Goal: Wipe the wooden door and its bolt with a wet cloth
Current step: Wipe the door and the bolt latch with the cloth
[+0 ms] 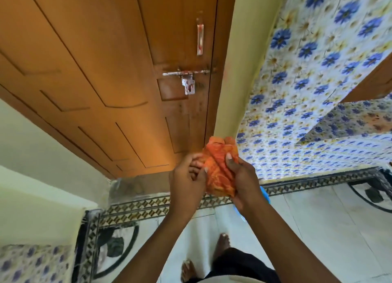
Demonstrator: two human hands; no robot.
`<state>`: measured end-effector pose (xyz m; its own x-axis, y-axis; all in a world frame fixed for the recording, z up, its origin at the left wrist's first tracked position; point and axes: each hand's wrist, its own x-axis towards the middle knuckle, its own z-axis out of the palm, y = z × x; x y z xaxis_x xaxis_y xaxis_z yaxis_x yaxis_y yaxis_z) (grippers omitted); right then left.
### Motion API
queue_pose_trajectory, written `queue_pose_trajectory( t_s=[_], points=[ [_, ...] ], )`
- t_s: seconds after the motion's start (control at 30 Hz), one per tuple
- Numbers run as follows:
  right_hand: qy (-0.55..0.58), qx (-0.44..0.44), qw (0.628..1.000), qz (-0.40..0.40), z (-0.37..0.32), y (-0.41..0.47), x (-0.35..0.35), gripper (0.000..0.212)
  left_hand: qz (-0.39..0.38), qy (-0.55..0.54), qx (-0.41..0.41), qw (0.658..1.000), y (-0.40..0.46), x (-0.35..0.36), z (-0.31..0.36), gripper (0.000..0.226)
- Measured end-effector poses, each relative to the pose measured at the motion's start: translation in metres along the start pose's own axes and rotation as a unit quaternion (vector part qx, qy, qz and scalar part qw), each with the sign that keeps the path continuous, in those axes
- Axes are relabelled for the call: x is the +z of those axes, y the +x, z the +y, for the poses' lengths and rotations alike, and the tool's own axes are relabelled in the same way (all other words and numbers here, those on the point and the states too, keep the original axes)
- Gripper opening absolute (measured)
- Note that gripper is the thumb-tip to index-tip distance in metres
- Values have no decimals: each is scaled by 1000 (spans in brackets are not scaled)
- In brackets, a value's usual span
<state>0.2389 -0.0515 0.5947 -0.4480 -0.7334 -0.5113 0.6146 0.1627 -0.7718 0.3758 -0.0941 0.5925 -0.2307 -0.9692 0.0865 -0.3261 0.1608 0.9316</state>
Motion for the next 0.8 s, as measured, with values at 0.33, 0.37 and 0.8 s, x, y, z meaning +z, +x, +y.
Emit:
queue_pose_trajectory(
  t_s=[0.33, 0.37, 0.8],
  points=[
    [66, 9, 998, -17, -32, 70, 54, 36, 48, 6, -43, 998, 72, -16, -3, 36],
    [64, 10, 998, -20, -35, 77, 58, 37, 44, 6, -54, 998, 81, -15, -2, 35],
    [99, -3, 994, -37, -64, 143, 103, 31, 30, 44, 16, 998, 193, -19, -6, 26]
  ],
)
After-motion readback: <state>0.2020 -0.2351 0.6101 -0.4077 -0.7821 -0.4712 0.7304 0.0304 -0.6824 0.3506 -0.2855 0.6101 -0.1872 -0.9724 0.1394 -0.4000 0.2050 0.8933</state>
